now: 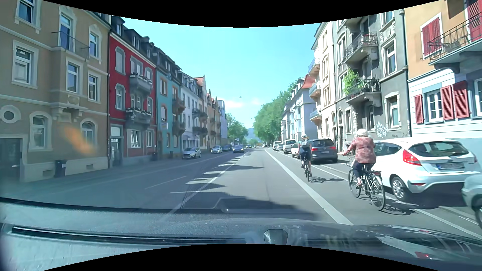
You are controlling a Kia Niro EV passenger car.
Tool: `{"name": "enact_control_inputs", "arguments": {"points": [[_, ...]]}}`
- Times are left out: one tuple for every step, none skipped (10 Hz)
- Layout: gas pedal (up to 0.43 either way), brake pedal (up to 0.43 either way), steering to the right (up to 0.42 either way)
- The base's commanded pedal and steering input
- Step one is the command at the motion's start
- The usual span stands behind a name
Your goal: Follow the waypoints while adhering to traffic rules and regulations
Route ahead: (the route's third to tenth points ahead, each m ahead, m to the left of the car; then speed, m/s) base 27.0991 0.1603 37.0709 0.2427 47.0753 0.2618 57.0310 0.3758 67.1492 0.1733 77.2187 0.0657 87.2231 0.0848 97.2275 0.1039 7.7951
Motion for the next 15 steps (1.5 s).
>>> {"name": "enact_control_inputs", "arguments": {"points": [[0.220, 0.000, -0.006], [0.220, 0.000, -0.005], [0.220, 0.000, -0.006], [0.209, 0.000, -0.006], [0.209, 0.000, -0.006], [0.197, 0.000, -0.005], [0.189, 0.000, -0.005], [0.189, 0.000, -0.005], [0.177, 0.000, -0.005], [0.177, 0.000, -0.005], [0.177, 0.000, -0.005], [0.169, 0.000, -0.005], [0.169, 0.000, -0.005], [0.169, 0.000, -0.005], [0.169, 0.000, -0.005]]}}
